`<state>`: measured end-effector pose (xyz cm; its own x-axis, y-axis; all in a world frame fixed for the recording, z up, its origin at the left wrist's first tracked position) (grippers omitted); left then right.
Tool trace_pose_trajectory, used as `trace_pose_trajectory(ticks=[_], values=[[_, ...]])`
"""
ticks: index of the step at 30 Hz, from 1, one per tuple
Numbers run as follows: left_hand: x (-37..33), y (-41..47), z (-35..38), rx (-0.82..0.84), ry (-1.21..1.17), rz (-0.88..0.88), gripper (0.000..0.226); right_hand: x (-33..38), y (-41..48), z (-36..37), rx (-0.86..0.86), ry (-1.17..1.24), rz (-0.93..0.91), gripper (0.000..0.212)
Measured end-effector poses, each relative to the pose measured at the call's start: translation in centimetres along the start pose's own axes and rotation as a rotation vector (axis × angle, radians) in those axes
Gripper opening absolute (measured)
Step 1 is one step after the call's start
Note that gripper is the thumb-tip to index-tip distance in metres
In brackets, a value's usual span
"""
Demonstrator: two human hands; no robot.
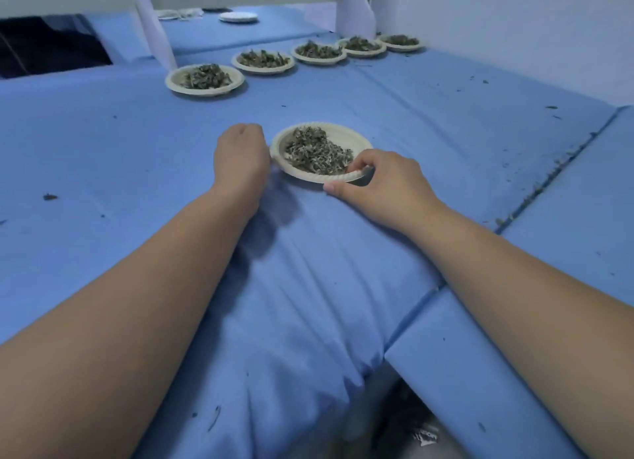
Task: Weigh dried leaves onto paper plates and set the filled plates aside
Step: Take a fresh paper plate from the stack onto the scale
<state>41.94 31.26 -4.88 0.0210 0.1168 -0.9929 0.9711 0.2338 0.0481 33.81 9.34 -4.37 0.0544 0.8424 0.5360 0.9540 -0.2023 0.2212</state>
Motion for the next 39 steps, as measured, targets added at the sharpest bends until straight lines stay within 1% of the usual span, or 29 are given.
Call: trace_pose_trajectory(ticks=[2, 5, 7, 9, 13, 16, 19, 22, 24, 27, 30, 32, 35, 39], values=[[-0.1, 0.0, 0.1, 0.017, 0.004, 0.055, 0.019, -0.4, 1.8, 0.4, -0.025, -0.015, 0.028, 0.052], [-1.5, -1.1, 2.3, 0.075, 0.111, 0.154, 0.026, -1.5, 4.0, 0.5, -0.047, -0.029, 0.094, 0.053], [-2.1, -1.2, 4.6, 0.152, 0.147, 0.186, 0.023, -2.4, 5.3, 0.2, -0.068, -0.045, 0.117, 0.053], [-2.5, -0.7, 7.1, 0.193, 0.177, 0.199, 0.027, -3.4, 6.4, -0.1, -0.085, -0.068, 0.131, 0.054], [-3.2, 0.5, 12.9, 0.299, 0.268, 0.246, 0.025, -6.3, 8.9, -1.4, -0.122, -0.116, 0.179, 0.059], [-3.6, 1.9, 17.2, 0.323, 0.295, 0.255, 0.034, -8.8, 11.0, -2.6, -0.141, -0.155, 0.212, 0.062], [-3.5, 3.0, 20.4, 0.314, 0.315, 0.277, 0.036, -11.2, 13.1, -3.4, -0.147, -0.178, 0.243, 0.062], [-3.0, 3.6, 21.5, 0.29, 0.343, 0.314, 0.043, -12.7, 14.8, -3.6, -0.149, -0.211, 0.258, 0.062], [-2.7, 3.8, 21.9, 0.306, 0.387, 0.342, 0.047, -13.3, 15.4, -3.6, -0.156, -0.221, 0.26, 0.063], [-2.6, 3.7, 22.4, 0.329, 0.458, 0.38, 0.046, -13.5, 15.7, -3.5, -0.18, -0.241, 0.265, 0.064], [-2.9, 2.8, 22.8, 0.359, 0.545, 0.466, 0.041, -13.4, 15.5, -3.4, -0.198, -0.313, 0.263, 0.062], [-3.0, 2.3, 22.8, 0.38, 0.58, 0.506, 0.038, -13.2, 15.2, -3.5, -0.205, -0.32, 0.265, 0.061], [-3.2, 2.1, 22.8, 0.39, 0.598, 0.52, 0.037, -13.0, 14.8, -3.9, -0.219, -0.303, 0.247, 0.06], [-3.3, 2.0, 22.7, 0.405, 0.573, 0.47, 0.041, -12.7, 14.6, -4.2, -0.221, -0.266, 0.228, 0.057]])
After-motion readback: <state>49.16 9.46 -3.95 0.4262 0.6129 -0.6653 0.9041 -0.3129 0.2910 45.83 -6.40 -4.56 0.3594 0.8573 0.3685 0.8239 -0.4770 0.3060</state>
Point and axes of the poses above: each hand's wrist, its own y-axis towards the middle knuckle, its own z-axis out of the palm, x = y × z, the point moved 6 cm from there along y, towards the middle knuckle, and after that the axes turned 3 degrees about z, right-handed, at the moved point
